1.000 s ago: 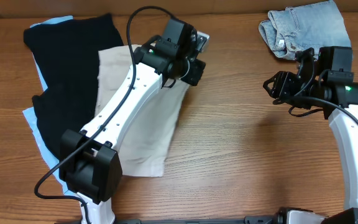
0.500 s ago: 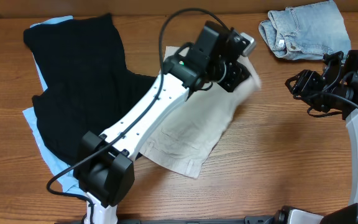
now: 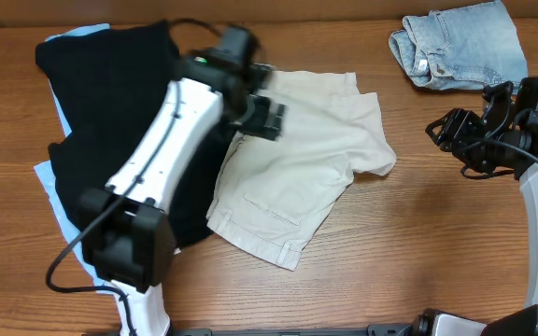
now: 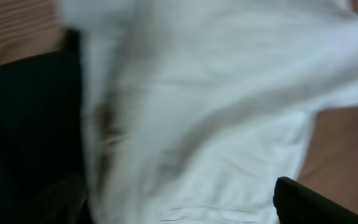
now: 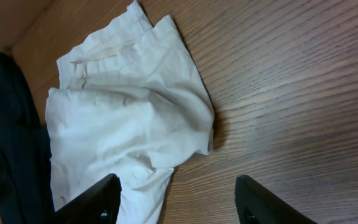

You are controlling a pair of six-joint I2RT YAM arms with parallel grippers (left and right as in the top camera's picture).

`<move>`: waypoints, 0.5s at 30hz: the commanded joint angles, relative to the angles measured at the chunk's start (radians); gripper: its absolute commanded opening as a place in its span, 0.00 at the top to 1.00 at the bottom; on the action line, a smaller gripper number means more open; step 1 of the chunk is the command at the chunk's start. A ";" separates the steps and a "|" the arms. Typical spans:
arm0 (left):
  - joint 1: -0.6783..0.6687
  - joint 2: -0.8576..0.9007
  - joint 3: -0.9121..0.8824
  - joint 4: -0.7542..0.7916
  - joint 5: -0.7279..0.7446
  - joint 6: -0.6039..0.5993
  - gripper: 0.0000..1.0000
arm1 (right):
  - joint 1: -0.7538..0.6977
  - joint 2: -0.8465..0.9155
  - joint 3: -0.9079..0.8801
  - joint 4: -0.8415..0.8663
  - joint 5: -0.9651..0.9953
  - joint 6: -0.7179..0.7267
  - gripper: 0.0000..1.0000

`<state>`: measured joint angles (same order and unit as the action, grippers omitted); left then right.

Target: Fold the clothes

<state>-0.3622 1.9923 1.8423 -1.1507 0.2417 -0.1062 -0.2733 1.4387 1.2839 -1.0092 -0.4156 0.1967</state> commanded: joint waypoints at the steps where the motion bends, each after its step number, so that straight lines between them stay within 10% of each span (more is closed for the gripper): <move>1: 0.076 0.004 -0.075 0.004 -0.058 -0.030 0.00 | -0.001 -0.025 0.026 0.004 -0.008 -0.021 0.37; 15: 0.144 0.004 -0.468 0.330 -0.146 -0.161 0.00 | -0.001 -0.025 0.026 0.004 -0.005 -0.038 0.37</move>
<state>-0.2272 1.9926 1.4311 -0.8639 0.1425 -0.2043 -0.2733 1.4387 1.2839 -1.0100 -0.4152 0.1726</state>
